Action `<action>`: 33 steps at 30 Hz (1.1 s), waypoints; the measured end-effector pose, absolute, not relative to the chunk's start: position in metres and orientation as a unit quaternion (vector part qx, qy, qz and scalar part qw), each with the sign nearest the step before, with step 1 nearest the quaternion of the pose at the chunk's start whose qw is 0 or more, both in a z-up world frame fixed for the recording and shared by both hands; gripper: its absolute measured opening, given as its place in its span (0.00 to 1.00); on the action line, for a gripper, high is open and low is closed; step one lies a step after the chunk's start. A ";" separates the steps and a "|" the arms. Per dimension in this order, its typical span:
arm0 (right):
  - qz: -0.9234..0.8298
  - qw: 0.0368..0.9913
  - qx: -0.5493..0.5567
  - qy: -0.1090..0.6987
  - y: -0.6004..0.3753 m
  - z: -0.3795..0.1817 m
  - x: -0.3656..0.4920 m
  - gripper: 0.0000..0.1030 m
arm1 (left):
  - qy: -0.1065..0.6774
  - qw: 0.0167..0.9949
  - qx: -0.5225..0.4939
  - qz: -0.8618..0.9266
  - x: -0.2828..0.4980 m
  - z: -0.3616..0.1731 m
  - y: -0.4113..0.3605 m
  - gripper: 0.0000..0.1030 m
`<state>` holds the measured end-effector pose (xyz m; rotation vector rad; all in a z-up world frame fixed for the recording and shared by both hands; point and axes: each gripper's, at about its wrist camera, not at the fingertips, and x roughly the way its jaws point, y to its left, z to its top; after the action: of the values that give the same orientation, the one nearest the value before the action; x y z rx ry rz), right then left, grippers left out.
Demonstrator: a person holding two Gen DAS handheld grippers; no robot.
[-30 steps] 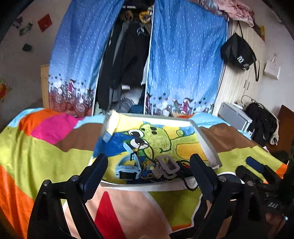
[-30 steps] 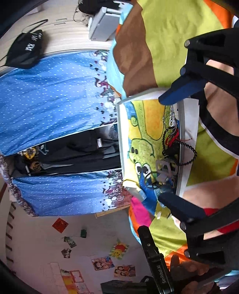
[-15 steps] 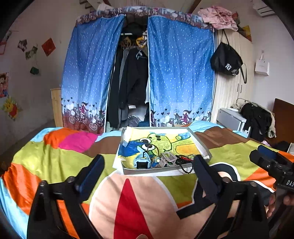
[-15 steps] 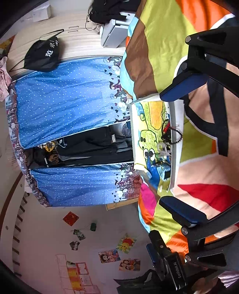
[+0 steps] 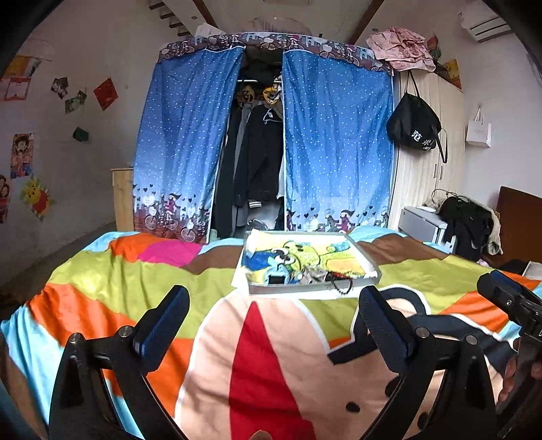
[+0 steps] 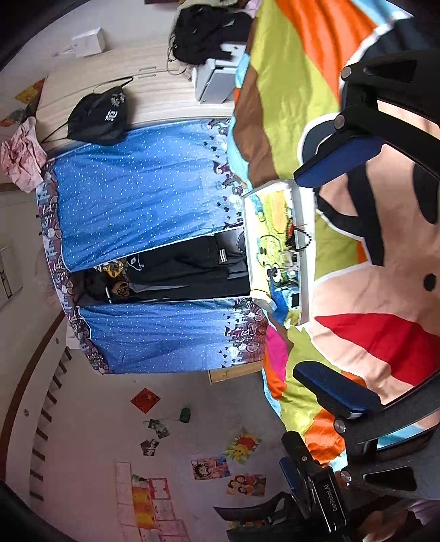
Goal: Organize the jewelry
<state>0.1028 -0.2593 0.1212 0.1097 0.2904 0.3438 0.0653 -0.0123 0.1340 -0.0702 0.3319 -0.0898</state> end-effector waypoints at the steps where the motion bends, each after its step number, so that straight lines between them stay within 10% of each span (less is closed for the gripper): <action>1: 0.168 0.973 0.057 0.146 -0.259 0.118 0.098 1.00 | 0.166 0.985 -0.034 -0.042 0.058 0.131 -0.011 0.95; 33: 0.115 0.973 0.015 0.202 -0.228 0.030 0.063 1.00 | 0.203 0.979 -0.017 -0.024 0.026 0.033 0.021 0.95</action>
<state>0.0632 -0.2278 0.0297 0.0300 0.4069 0.2318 0.0255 0.0212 0.0332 -0.0342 0.4086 -0.0487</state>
